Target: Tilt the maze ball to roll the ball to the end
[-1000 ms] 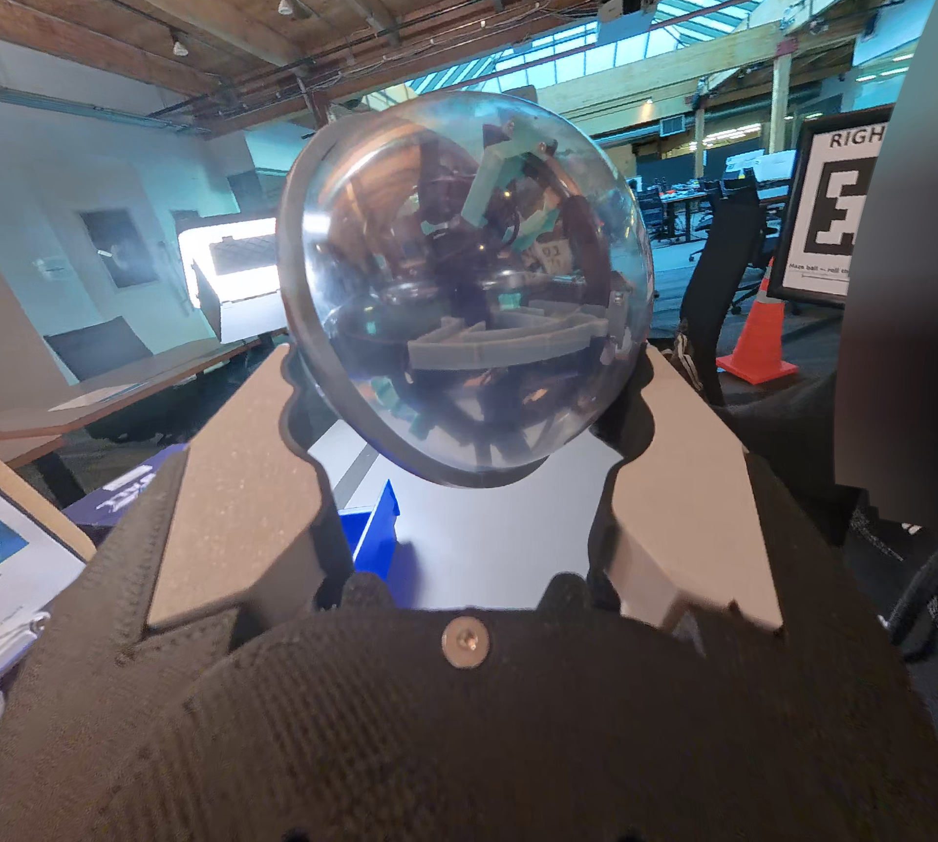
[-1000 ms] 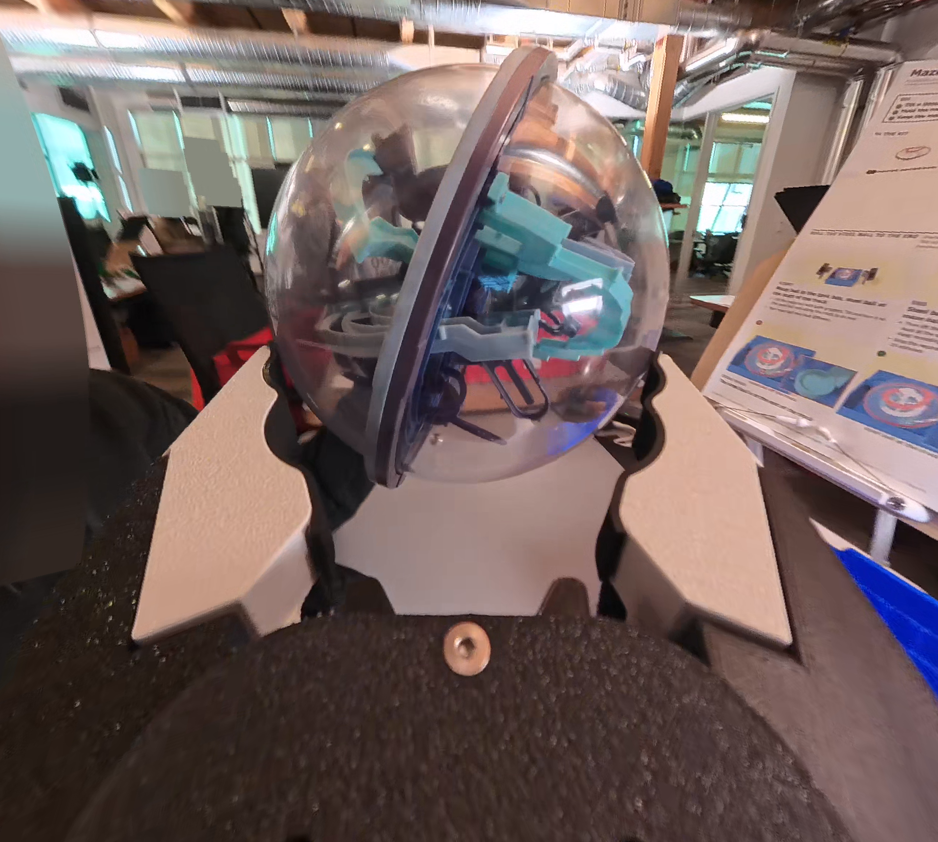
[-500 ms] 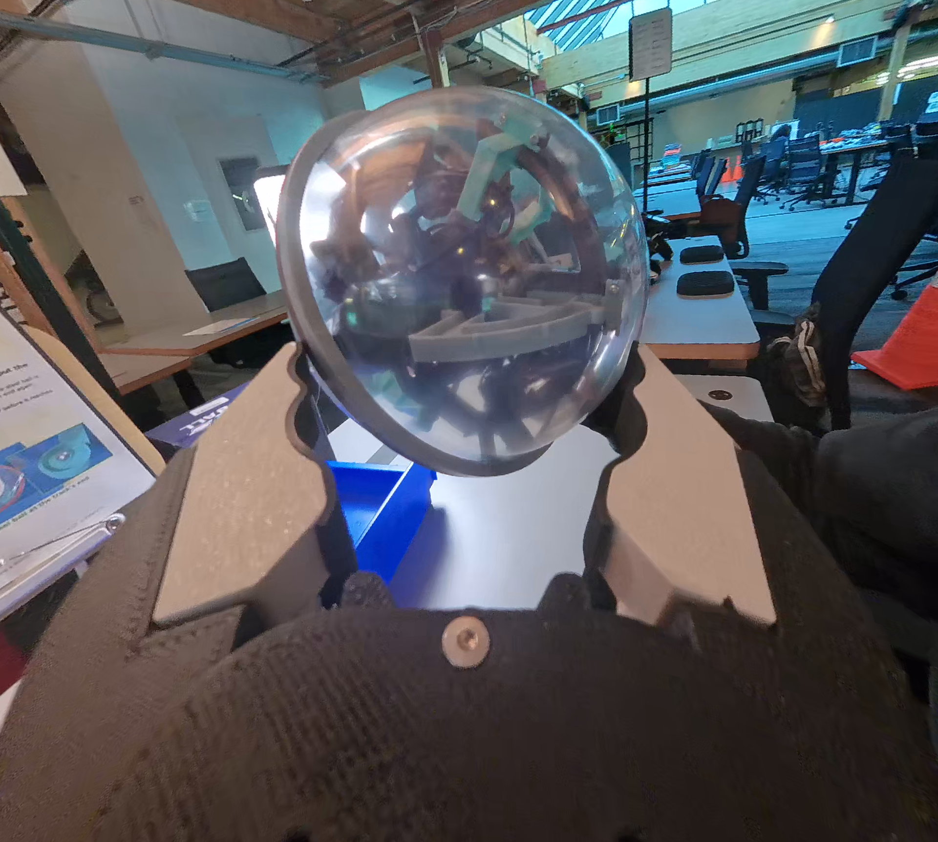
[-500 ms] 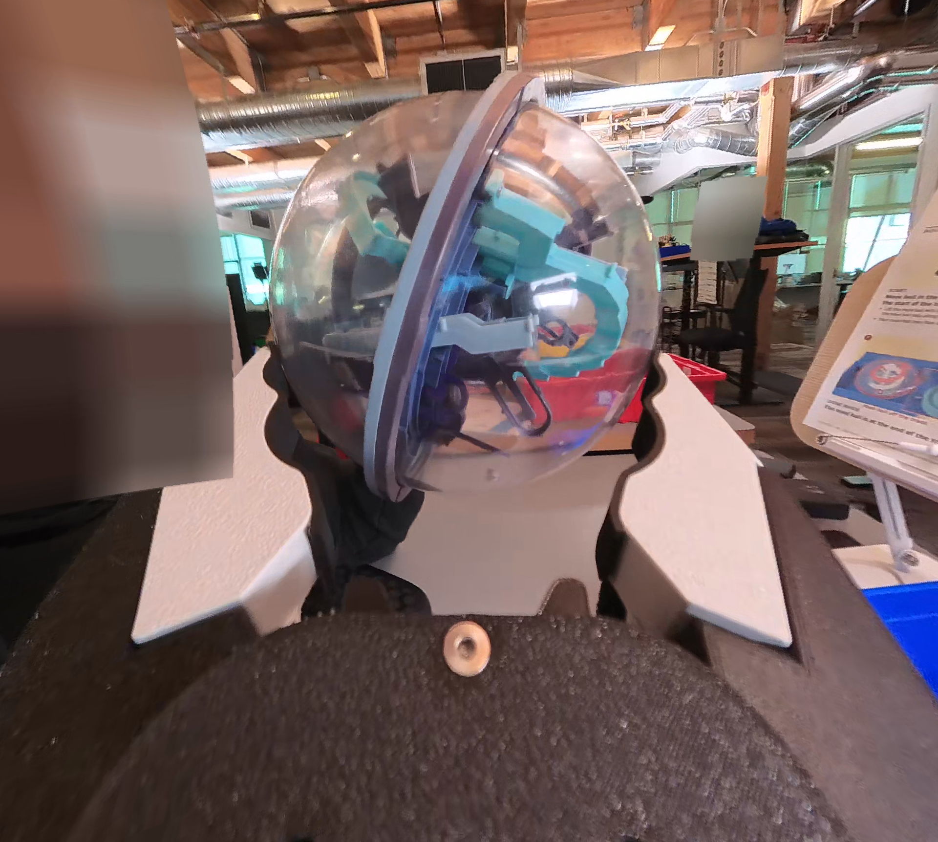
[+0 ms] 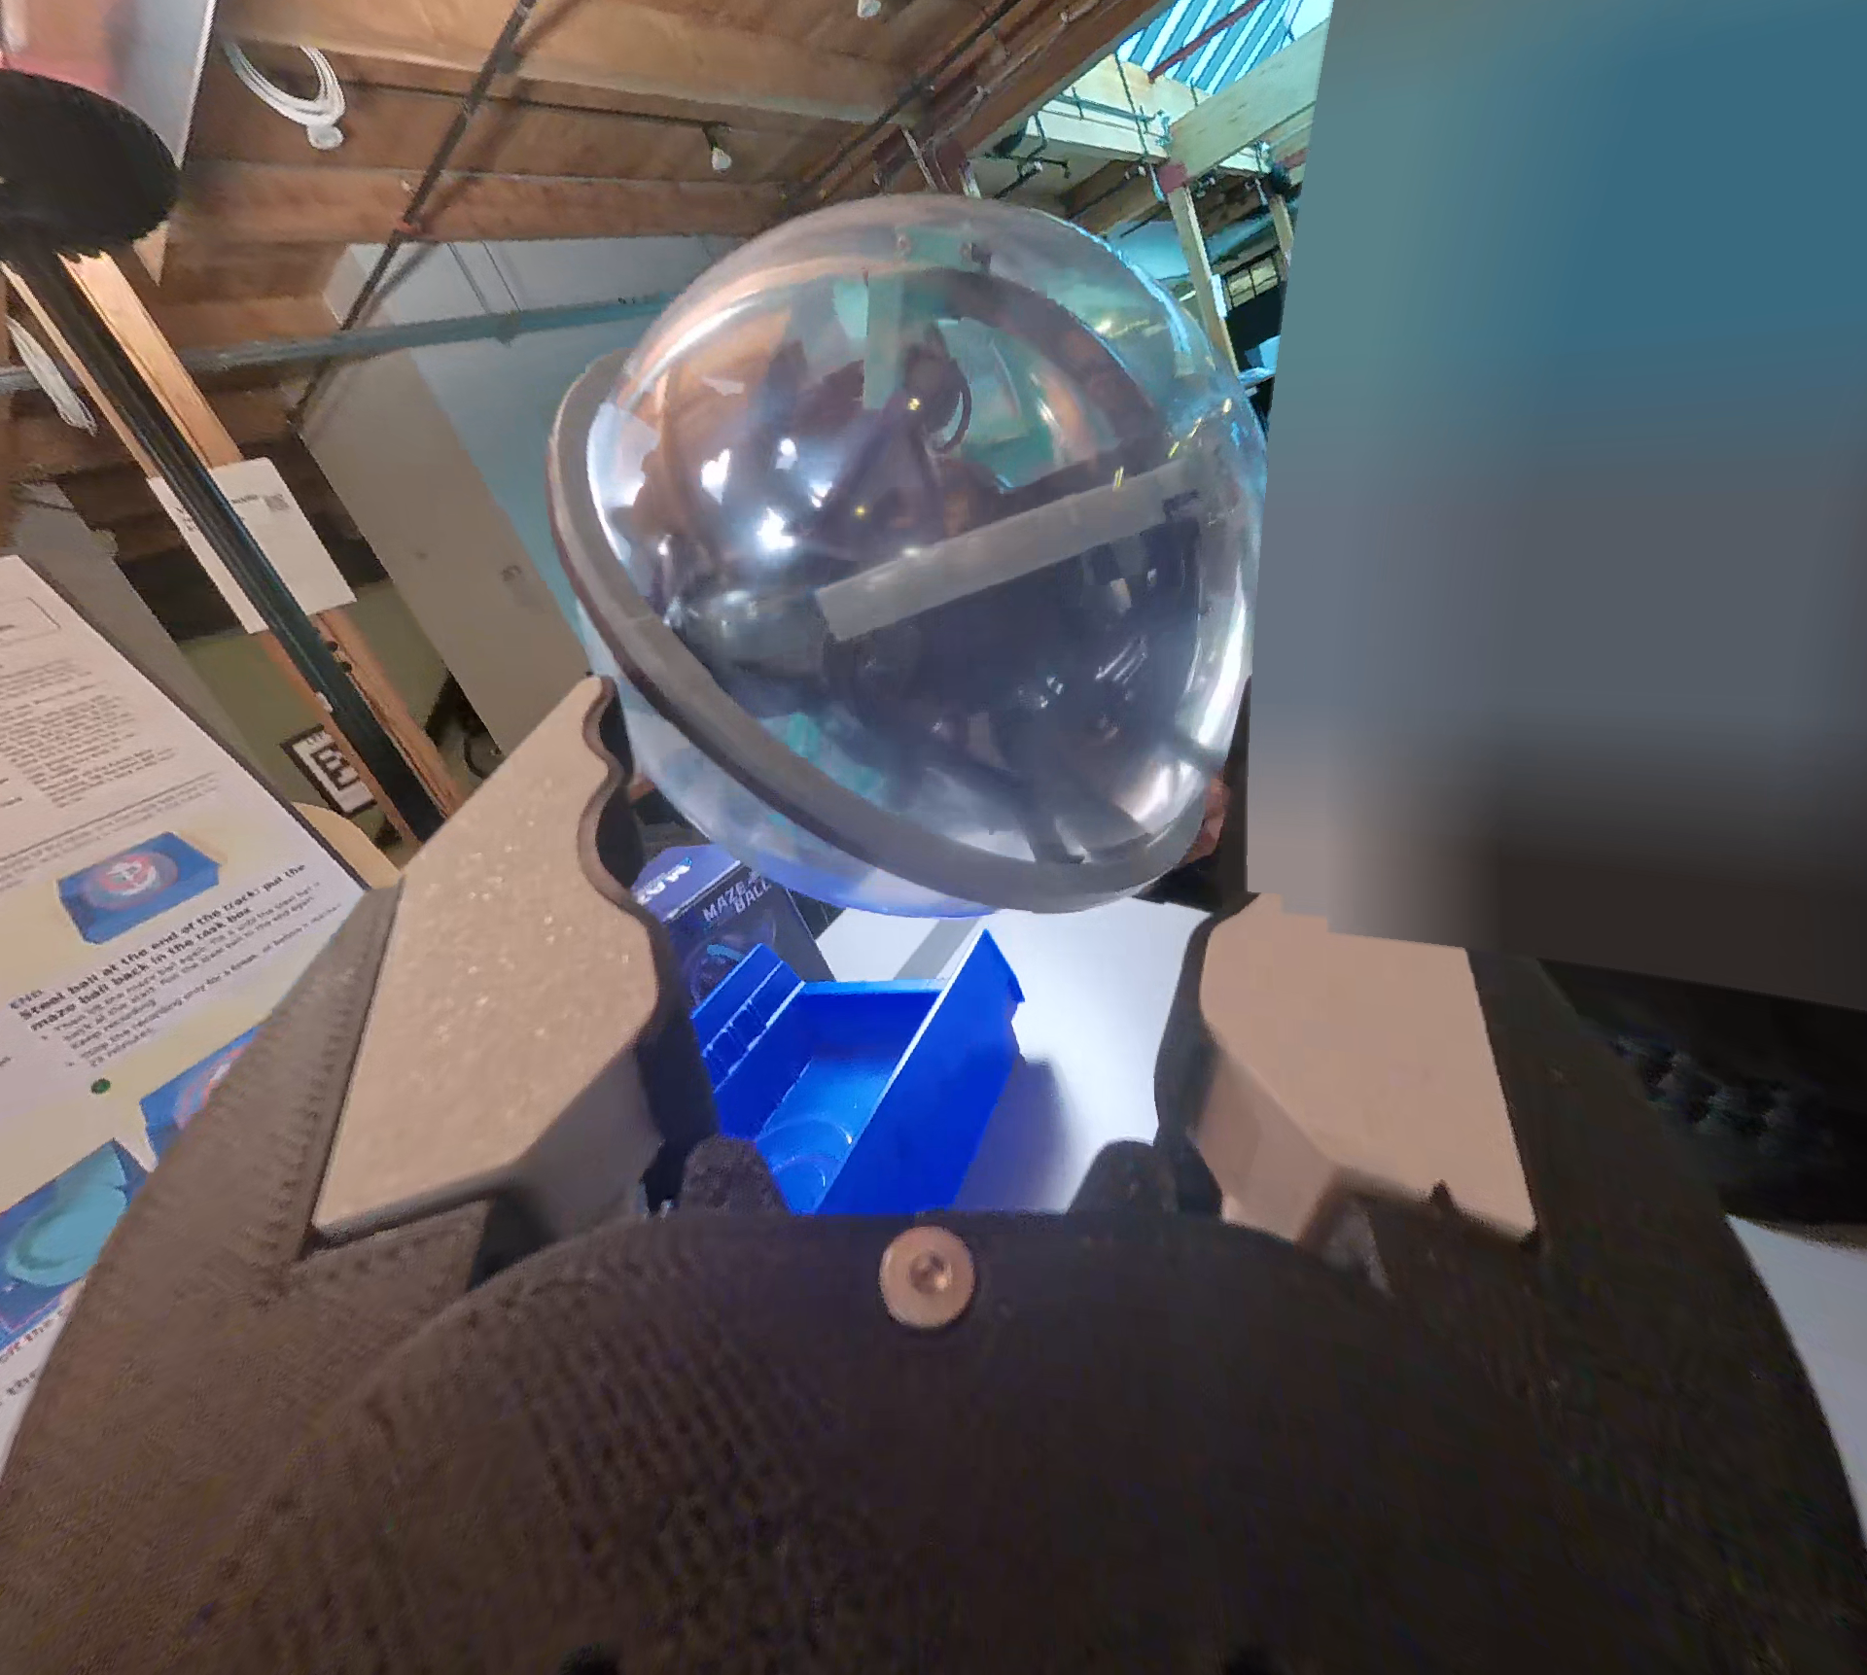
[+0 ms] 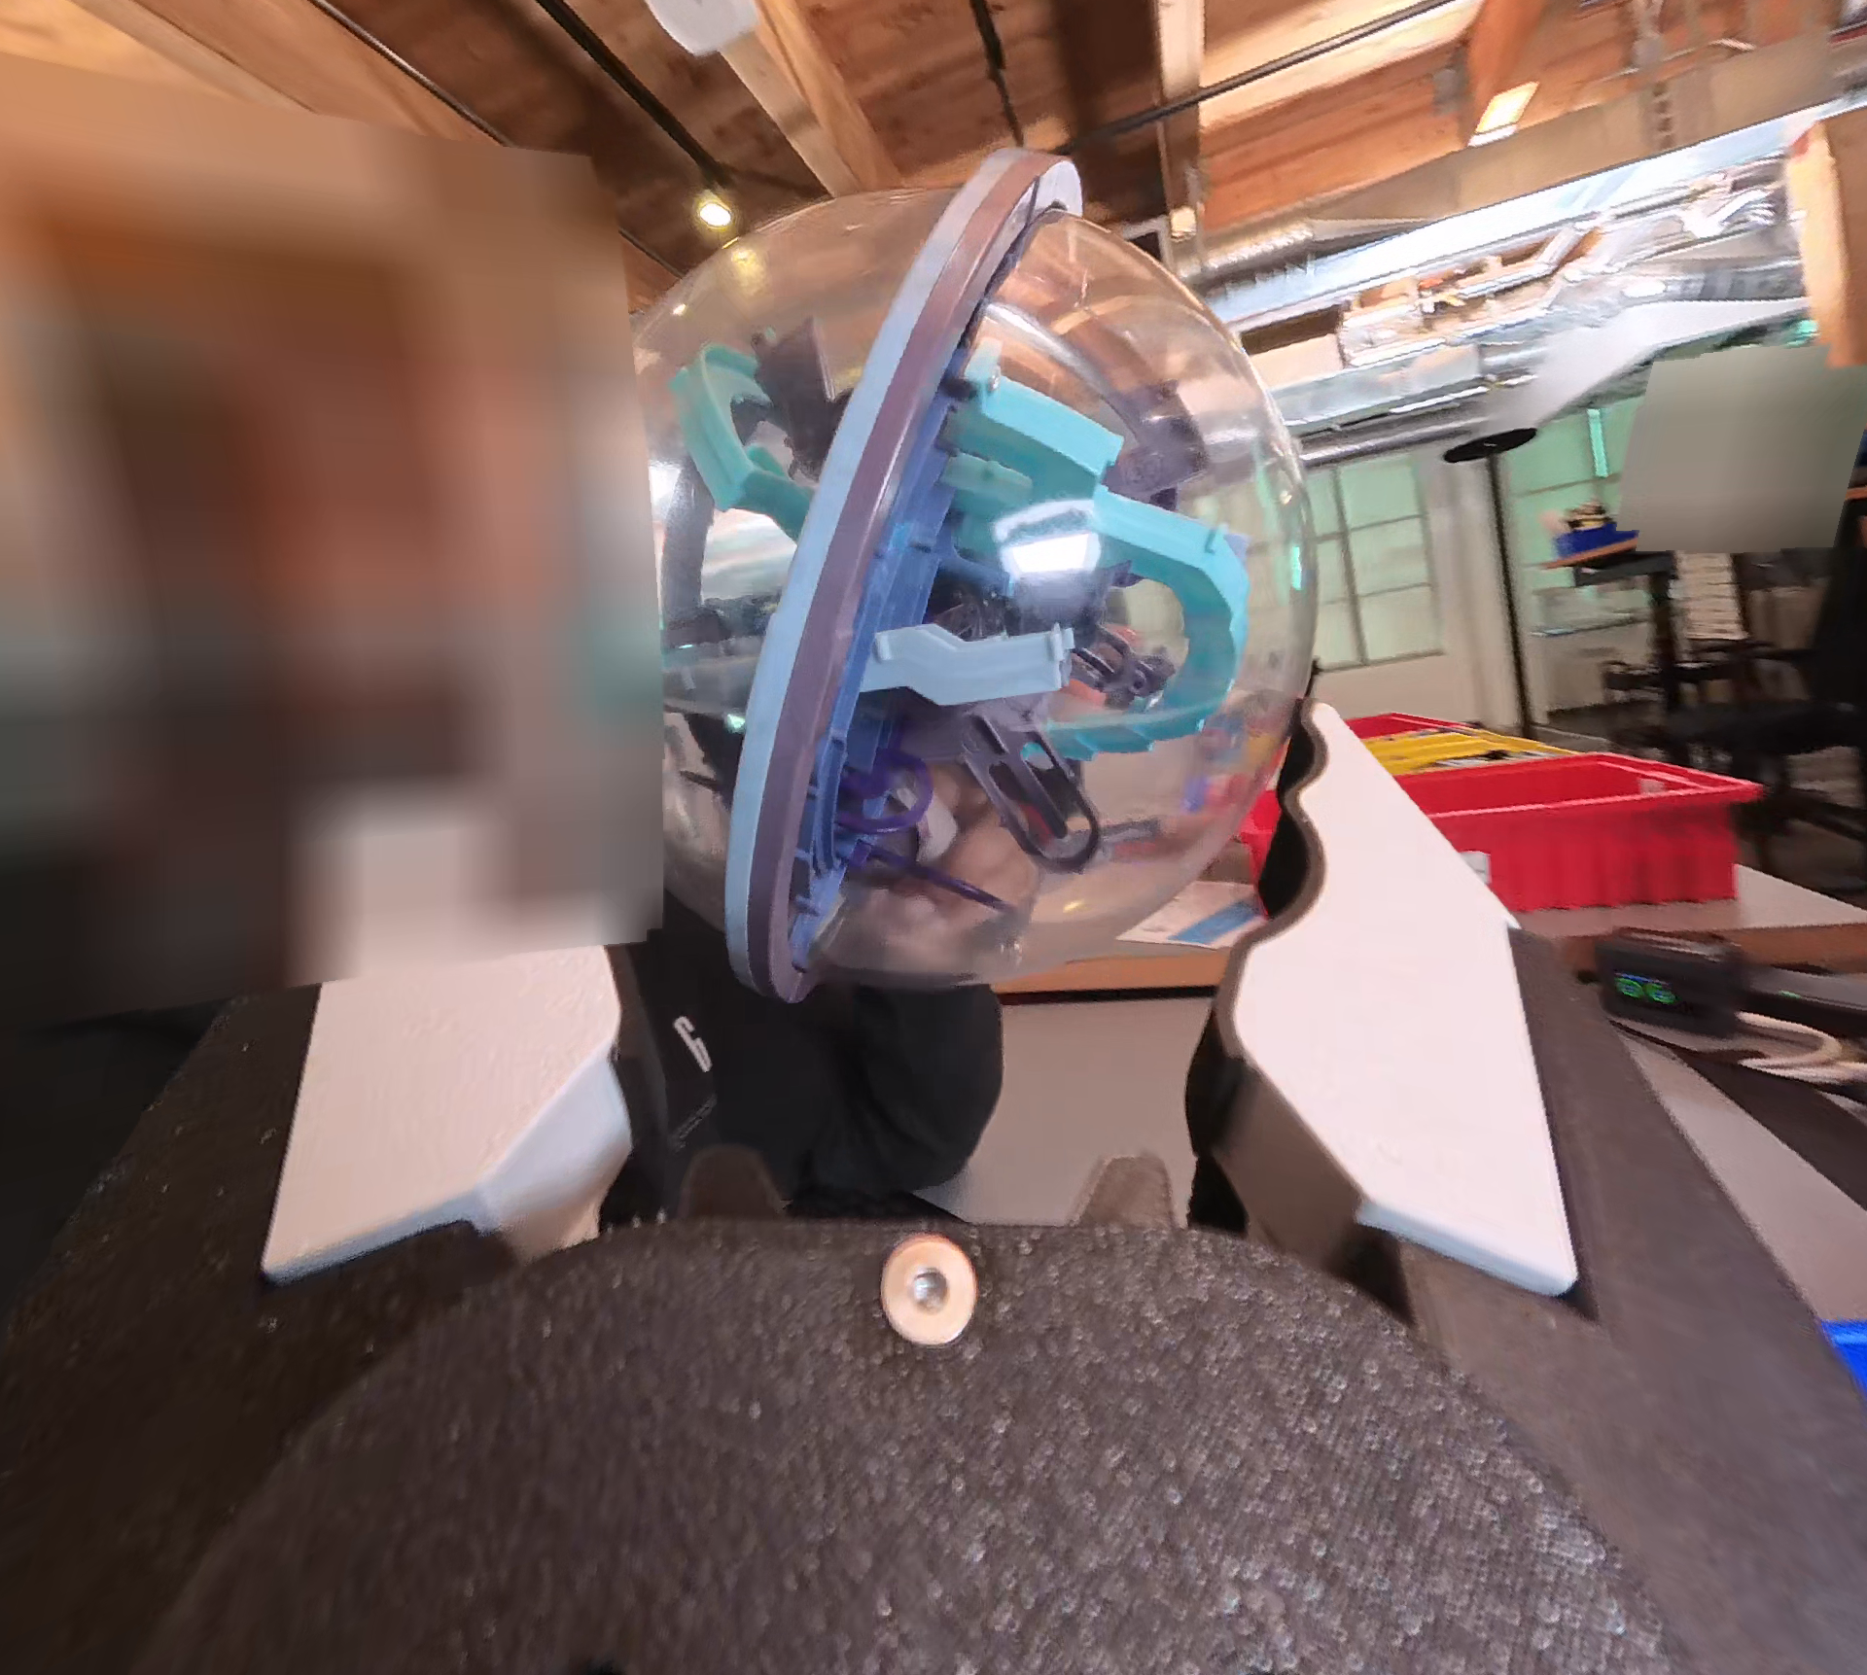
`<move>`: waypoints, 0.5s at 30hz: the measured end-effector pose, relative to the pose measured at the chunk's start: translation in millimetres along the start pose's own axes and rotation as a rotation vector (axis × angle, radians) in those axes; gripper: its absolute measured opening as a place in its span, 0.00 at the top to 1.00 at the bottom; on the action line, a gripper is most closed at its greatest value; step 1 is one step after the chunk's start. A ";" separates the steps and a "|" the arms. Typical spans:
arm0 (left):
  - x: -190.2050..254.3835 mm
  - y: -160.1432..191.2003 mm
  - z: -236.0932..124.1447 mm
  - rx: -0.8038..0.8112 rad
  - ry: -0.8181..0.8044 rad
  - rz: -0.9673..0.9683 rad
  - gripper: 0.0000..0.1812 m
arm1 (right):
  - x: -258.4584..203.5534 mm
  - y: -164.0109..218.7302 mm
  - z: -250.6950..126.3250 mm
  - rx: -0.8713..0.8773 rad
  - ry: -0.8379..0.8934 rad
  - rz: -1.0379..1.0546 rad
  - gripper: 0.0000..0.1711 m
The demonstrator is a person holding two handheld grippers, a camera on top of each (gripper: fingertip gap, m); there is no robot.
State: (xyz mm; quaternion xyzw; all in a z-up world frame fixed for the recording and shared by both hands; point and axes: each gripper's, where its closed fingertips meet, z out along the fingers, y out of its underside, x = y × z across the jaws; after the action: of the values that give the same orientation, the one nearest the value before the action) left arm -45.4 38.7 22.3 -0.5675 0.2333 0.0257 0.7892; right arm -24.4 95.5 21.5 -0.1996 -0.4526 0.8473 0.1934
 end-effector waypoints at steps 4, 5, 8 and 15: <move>8.7 -0.1 2.5 0.062 -0.006 0.054 0.36 | -3.7 0.7 -7.2 0.021 -0.056 -0.009 0.22; 10.8 1.2 3.7 0.075 -0.010 0.063 0.37 | -4.5 0.1 -9.8 0.027 -0.065 -0.014 0.22; 17.2 4.5 6.7 0.124 -0.013 0.067 0.39 | -6.5 -2.9 -18.3 0.043 -0.089 -0.011 0.22; 28.4 9.7 10.8 0.174 -0.019 0.107 0.41 | -11.3 -5.3 -30.8 0.069 -0.138 -0.011 0.21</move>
State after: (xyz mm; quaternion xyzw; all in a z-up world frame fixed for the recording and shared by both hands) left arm -19.4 45.6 5.2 -0.4834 0.2570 0.0532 0.8352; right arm 1.8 113.7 12.1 -0.1313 -0.4367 0.8730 0.1730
